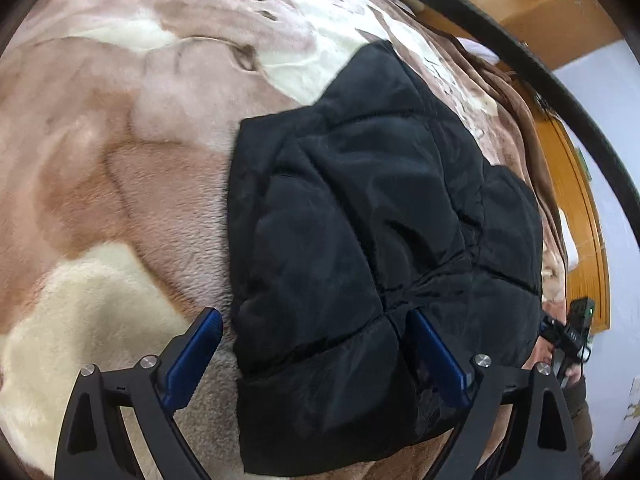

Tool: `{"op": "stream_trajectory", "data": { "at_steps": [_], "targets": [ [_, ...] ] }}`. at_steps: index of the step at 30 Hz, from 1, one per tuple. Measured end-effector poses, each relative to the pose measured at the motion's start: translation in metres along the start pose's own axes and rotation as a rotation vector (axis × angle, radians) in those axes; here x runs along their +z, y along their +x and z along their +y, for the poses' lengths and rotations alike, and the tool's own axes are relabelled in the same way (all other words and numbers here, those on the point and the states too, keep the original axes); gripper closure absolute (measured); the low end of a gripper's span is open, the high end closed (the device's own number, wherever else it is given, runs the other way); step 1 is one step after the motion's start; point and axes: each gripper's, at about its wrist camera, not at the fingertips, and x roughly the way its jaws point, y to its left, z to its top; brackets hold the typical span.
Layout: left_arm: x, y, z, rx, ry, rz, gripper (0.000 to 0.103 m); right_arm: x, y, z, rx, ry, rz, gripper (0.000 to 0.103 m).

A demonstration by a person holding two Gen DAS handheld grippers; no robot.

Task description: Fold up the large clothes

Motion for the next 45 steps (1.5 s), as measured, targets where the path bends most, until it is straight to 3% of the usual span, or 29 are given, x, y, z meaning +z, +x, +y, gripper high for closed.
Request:
{"op": "stream_trajectory", "data": {
  "at_steps": [2, 5, 9, 18, 27, 35, 38, 45],
  "targets": [
    [0.002, 0.01, -0.001, -0.011, 0.017, 0.021, 0.004, 0.004, 0.007, -0.004, 0.024, 0.006, 0.013, 0.022],
    [0.006, 0.023, -0.003, -0.005, 0.021, 0.054, 0.001, 0.01, 0.023, -0.008, 0.032, 0.006, 0.046, 0.009],
    [0.006, 0.036, -0.003, -0.001, 0.023, 0.075, 0.0, 0.015, 0.04, -0.011, 0.09, 0.015, 0.068, 0.008],
    [0.005, 0.056, -0.007, 0.038, 0.014, 0.108, 0.0, 0.017, 0.058, 0.0, 0.047, -0.033, 0.114, 0.009],
    [0.005, 0.075, -0.038, 0.162, 0.05, 0.114, 0.0, 0.015, 0.06, 0.026, -0.039, -0.121, 0.089, 0.03],
    [0.003, 0.092, -0.071, 0.196, 0.033, 0.092, 0.005, 0.0, 0.059, 0.065, -0.187, -0.296, 0.013, 0.05],
    [0.0, 0.094, -0.073, 0.191, 0.031, 0.095, 0.006, -0.002, 0.059, 0.073, -0.211, -0.336, -0.003, 0.053],
    [0.008, 0.096, -0.06, 0.164, 0.005, 0.135, 0.001, -0.002, 0.061, 0.069, -0.183, -0.285, 0.01, 0.052]
  ]
}}
